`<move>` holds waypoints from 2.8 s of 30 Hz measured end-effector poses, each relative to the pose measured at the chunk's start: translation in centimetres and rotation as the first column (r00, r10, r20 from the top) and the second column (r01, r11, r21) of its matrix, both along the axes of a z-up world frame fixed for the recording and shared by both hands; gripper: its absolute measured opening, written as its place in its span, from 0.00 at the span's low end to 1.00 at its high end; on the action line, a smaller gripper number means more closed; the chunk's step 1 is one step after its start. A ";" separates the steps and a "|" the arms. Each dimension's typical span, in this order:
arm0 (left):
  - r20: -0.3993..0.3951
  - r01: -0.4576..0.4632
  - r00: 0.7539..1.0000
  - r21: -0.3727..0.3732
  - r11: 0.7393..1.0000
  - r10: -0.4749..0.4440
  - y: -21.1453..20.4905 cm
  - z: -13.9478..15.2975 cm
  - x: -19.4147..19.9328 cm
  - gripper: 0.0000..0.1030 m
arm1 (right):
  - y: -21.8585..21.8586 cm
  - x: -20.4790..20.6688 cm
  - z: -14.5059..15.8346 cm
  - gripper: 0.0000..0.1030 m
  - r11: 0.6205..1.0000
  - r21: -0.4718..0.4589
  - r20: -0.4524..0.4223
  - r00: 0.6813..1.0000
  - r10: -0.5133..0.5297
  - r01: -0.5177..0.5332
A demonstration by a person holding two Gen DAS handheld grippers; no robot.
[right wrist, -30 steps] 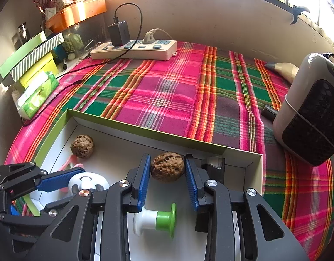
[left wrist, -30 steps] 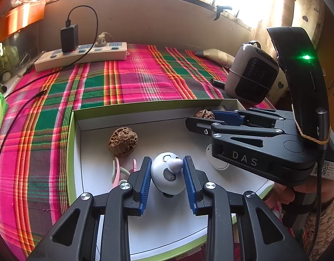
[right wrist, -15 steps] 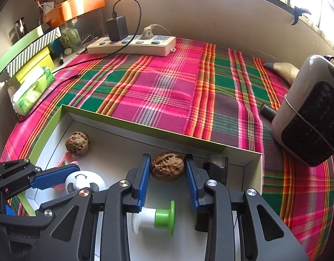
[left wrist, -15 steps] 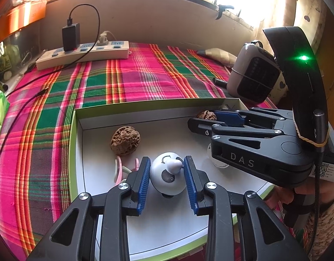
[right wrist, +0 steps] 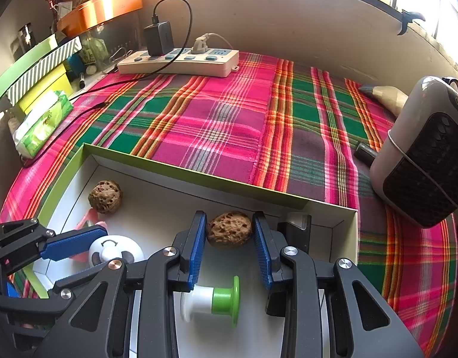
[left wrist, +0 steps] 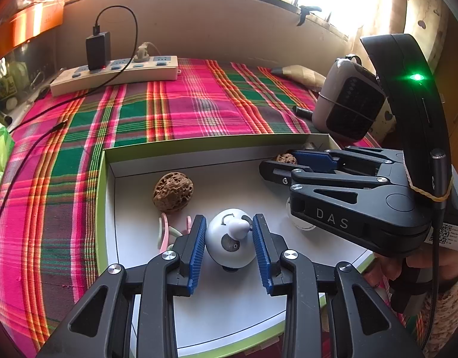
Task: Organize objects
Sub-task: 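Lower and open both tools, releasing the ball and walnut inside the box, then withdraw both tools from the box toward the remaining objects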
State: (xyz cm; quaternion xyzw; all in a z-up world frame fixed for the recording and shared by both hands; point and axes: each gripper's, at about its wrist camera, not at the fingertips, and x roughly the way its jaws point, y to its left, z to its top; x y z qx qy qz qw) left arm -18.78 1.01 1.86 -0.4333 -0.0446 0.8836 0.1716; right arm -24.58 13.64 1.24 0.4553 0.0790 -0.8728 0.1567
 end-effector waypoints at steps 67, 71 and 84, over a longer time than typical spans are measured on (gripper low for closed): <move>-0.105 -0.012 0.994 0.014 1.000 0.013 -1.9 2.3 9.5 0.35 | 3.3 13.1 3.5 0.40 0.987 -0.117 -0.145 0.981 -0.129 0.112; -0.098 0.013 0.995 0.007 1.000 -0.013 -1.5 1.9 9.9 0.35 | 3.7 14.1 3.1 0.40 0.985 -0.125 -0.141 0.980 -0.139 0.122; -0.102 0.103 0.989 -0.048 0.994 -0.107 0.4 1.1 10.1 0.37 | 5.9 17.3 1.3 0.40 0.977 -0.128 -0.114 0.976 -0.184 0.169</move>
